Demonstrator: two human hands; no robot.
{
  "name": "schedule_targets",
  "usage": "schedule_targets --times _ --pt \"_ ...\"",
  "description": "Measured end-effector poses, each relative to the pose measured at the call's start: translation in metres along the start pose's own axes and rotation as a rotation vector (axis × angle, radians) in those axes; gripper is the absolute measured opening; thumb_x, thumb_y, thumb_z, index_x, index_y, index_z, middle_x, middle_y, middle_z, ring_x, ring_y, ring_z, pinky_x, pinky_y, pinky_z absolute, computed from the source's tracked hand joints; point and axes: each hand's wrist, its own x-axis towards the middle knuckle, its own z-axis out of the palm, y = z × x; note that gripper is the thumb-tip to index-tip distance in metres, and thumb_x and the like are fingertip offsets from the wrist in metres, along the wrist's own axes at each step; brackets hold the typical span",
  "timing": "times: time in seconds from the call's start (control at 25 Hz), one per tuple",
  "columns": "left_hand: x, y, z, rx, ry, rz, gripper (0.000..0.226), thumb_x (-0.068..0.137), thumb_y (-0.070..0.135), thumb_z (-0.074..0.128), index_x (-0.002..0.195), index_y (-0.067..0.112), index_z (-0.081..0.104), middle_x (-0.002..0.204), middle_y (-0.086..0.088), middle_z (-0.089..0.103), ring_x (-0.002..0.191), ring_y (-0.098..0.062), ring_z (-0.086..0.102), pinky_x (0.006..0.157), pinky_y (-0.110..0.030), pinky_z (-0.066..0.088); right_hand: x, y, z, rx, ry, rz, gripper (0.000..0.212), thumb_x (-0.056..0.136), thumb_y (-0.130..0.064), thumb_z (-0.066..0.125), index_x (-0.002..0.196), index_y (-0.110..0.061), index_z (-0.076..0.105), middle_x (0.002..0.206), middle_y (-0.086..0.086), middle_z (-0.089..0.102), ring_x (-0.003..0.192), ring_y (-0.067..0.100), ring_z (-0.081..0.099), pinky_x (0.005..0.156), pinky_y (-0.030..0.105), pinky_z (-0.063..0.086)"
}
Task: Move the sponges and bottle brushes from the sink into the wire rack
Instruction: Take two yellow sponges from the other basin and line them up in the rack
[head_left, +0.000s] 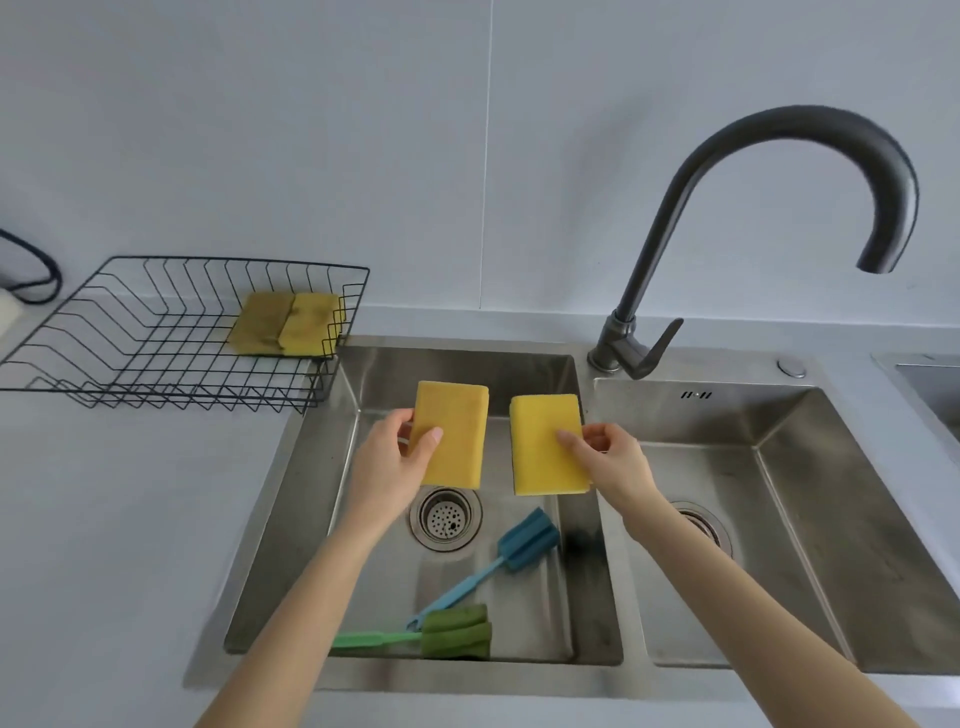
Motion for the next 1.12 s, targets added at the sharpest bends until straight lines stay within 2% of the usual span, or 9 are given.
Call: schedule_targets --times 0.12,0.2,0.36,0.48,0.6,0.76,0.88,1.0,1.12 --pt "0.003 -0.014 -0.029 -0.001 0.046 0.014 0.037 0.090 0.028 0.050 0.119 0.004 0.049 0.103 -0.005 0.053 0.092 -0.020 0.052 0.063 -0.020 0.040 -0.002 -0.017 0.031 -0.006 -0.023 -0.037 0.036 0.084 -0.038 0.061 0.108 -0.013 0.051 0.098 0.001 0.055 0.093 0.018 0.053 0.079 0.032 0.047" --pt "0.006 -0.026 -0.048 -0.009 0.067 0.005 0.038 0.090 0.027 0.049 0.120 0.003 0.049 0.105 -0.007 0.055 0.092 -0.018 0.051 0.060 -0.016 0.036 -0.002 -0.026 0.053 -0.001 -0.030 -0.057 0.032 0.083 -0.040 0.062 0.102 -0.016 0.052 0.097 0.002 0.058 0.095 0.021 0.057 0.086 0.037 0.051" --pt "0.014 -0.048 -0.084 -0.004 0.112 -0.021 0.039 0.090 0.029 0.049 0.121 0.006 0.050 0.111 -0.010 0.058 0.092 -0.016 0.048 0.075 -0.027 0.037 -0.004 -0.042 0.090 0.009 -0.033 -0.085 0.028 0.082 -0.041 0.063 0.095 -0.019 0.052 0.090 0.000 0.059 0.091 0.020 0.058 0.084 0.037 0.051" --pt "0.020 -0.059 -0.110 -0.037 0.120 -0.040 0.038 0.089 0.030 0.050 0.119 0.007 0.052 0.102 -0.002 0.054 0.091 -0.018 0.050 0.076 -0.028 0.037 -0.004 -0.055 0.110 0.023 -0.025 -0.093 0.029 0.082 -0.042 0.063 0.095 -0.018 0.054 0.088 0.001 0.059 0.086 0.020 0.057 0.078 0.035 0.050" --pt "0.030 -0.070 -0.136 -0.056 0.129 -0.064 0.035 0.089 0.029 0.052 0.117 0.008 0.054 0.101 -0.002 0.056 0.091 -0.022 0.053 0.076 -0.028 0.037 -0.001 -0.072 0.128 0.023 -0.028 -0.110 0.028 0.082 -0.041 0.063 0.093 -0.017 0.054 0.087 0.003 0.059 0.081 0.020 0.055 0.074 0.034 0.048" --pt "0.044 -0.082 -0.166 -0.037 0.158 -0.043 0.037 0.089 0.029 0.052 0.118 0.006 0.055 0.099 -0.001 0.055 0.089 -0.018 0.049 0.076 -0.027 0.036 0.003 -0.095 0.148 0.036 -0.031 -0.150 0.022 0.082 -0.041 0.063 0.082 -0.023 0.052 0.079 -0.001 0.056 0.078 0.020 0.054 0.071 0.033 0.047" --pt "0.055 -0.088 -0.186 -0.036 0.185 -0.034 0.036 0.089 0.029 0.052 0.116 0.006 0.057 0.102 -0.006 0.060 0.088 -0.018 0.050 0.069 -0.027 0.037 0.008 -0.110 0.162 0.040 -0.028 -0.154 0.022 0.081 -0.042 0.064 0.080 -0.024 0.052 0.079 -0.002 0.056 0.079 0.022 0.055 0.075 0.038 0.050" --pt "0.066 -0.097 -0.206 -0.027 0.221 -0.040 0.037 0.089 0.029 0.052 0.118 0.006 0.056 0.111 -0.013 0.063 0.089 -0.018 0.049 0.075 -0.028 0.034 0.012 -0.126 0.177 0.057 -0.048 -0.160 0.023 0.081 -0.041 0.064 0.085 -0.021 0.052 0.079 -0.003 0.054 0.084 0.022 0.056 0.086 0.044 0.053" --pt "0.076 -0.107 -0.224 -0.020 0.240 -0.049 0.039 0.090 0.029 0.051 0.120 0.004 0.054 0.116 -0.016 0.062 0.090 -0.018 0.048 0.077 -0.029 0.034 0.015 -0.146 0.194 0.044 -0.068 -0.177 0.028 0.083 -0.039 0.063 0.093 -0.016 0.051 0.076 -0.005 0.050 0.082 0.021 0.054 0.085 0.042 0.054"
